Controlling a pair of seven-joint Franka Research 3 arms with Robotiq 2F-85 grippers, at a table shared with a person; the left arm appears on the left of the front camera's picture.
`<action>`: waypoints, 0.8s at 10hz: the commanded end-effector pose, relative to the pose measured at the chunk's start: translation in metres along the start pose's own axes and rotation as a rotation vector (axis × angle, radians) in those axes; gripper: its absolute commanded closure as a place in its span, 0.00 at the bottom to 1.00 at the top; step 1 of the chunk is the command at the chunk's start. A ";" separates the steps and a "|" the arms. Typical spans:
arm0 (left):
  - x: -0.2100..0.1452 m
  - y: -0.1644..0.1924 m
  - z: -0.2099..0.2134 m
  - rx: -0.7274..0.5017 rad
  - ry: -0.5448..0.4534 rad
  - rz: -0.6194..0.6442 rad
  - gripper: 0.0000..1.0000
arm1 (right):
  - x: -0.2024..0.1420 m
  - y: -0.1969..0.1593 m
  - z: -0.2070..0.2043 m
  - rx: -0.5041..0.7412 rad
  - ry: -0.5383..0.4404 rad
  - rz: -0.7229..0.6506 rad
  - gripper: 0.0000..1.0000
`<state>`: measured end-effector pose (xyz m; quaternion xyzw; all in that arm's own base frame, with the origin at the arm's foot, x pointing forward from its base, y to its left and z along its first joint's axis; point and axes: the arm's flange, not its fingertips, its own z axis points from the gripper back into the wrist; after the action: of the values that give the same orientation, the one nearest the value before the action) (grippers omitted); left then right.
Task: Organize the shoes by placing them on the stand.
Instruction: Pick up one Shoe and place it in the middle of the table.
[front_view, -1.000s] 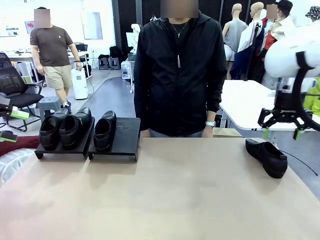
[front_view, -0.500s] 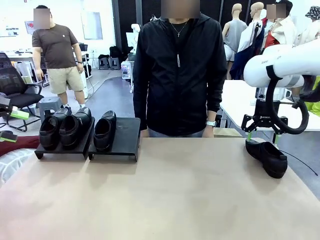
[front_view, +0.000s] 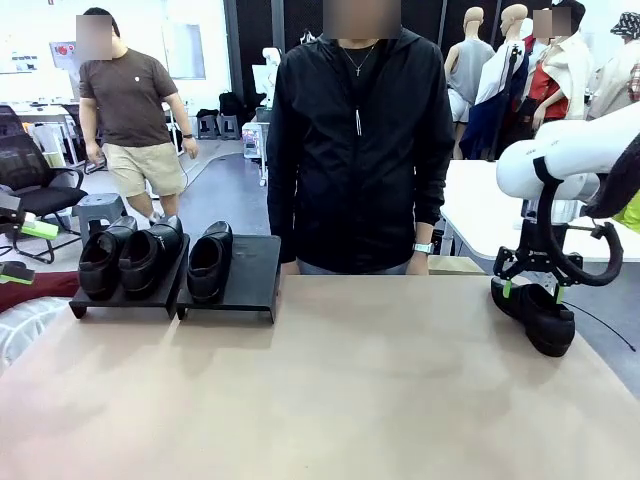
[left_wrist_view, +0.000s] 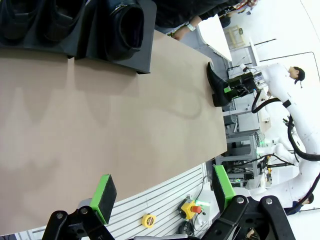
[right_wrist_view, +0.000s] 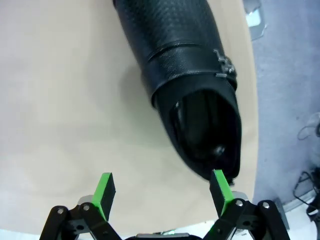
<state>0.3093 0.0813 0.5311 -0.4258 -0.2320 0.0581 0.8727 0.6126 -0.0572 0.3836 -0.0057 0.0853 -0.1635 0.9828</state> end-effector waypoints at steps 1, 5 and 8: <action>0.000 -0.002 0.001 -0.012 0.000 0.012 0.00 | 0.016 -0.004 -0.007 0.086 0.021 0.053 0.00; 0.000 -0.002 0.001 -0.012 0.000 0.012 0.00 | 0.019 0.002 -0.019 0.108 0.050 0.057 0.00; 0.000 -0.002 0.001 -0.012 0.000 0.012 0.00 | 0.025 0.010 -0.027 0.081 0.076 0.040 0.00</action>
<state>0.3093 0.0813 0.5311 -0.4258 -0.2319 0.0581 0.8727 0.6238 -0.0571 0.3492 0.0475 0.1071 -0.1435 0.9827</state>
